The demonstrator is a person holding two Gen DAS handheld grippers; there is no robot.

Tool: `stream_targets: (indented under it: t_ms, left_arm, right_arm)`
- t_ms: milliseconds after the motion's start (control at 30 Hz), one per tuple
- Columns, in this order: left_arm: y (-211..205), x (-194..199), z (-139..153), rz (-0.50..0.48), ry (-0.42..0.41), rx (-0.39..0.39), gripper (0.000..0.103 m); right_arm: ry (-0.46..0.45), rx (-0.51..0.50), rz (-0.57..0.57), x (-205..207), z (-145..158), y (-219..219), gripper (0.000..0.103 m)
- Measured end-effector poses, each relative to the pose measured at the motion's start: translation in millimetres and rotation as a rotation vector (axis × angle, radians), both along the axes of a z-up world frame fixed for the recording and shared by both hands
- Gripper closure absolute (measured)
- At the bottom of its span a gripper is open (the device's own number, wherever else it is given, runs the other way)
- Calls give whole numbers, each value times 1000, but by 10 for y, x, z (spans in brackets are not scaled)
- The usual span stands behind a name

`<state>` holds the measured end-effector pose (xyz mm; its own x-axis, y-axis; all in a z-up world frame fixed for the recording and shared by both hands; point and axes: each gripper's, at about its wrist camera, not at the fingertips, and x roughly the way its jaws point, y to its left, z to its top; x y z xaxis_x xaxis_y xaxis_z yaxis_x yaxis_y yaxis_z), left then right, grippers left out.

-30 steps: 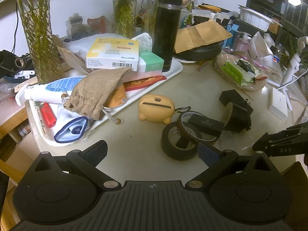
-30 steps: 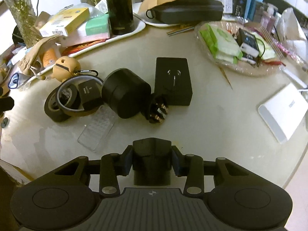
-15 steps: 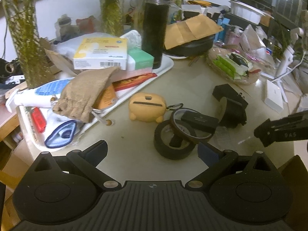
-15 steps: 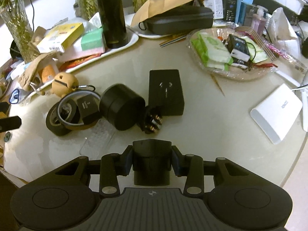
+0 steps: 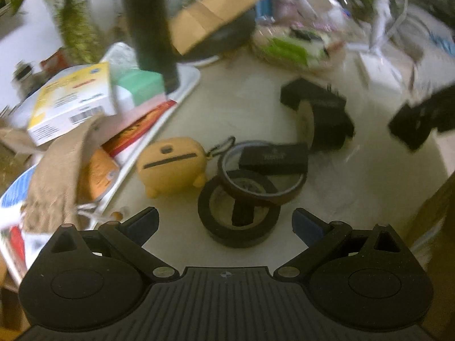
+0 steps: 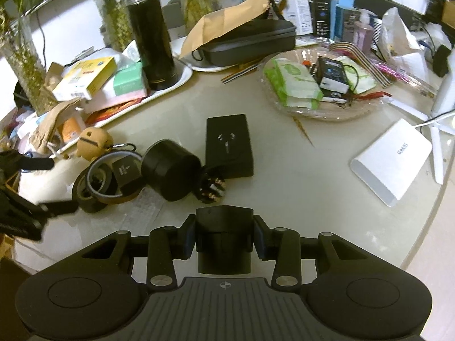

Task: Organize rigid objects
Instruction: 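Lower the left tool and close it on the black tape roll rim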

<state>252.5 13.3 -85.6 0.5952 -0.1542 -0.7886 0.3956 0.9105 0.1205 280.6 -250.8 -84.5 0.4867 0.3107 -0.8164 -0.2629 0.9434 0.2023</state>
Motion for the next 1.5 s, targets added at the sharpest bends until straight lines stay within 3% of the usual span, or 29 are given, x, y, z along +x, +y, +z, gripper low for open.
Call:
stream_targets:
  t_ms: [300, 333, 467, 1033, 1500]
  left_arm:
    - [2, 196, -189, -51, 61, -23, 3]
    - [4, 210, -198, -56, 64, -32, 12]
    - [22, 259, -186, -50, 61, -83, 30]
    - [23, 157, 12, -20, 18, -99, 31]
    - [97, -182, 273, 35, -2, -121, 31]
  right_arm:
    - [1, 12, 2, 10, 2, -17, 60]
    - [1, 12, 3, 11, 3, -16, 60]
    - [2, 12, 1, 13, 4, -19, 60]
    - [-6, 31, 13, 18, 43, 27, 60]
    - [-19, 76, 34, -149, 267, 35, 60]
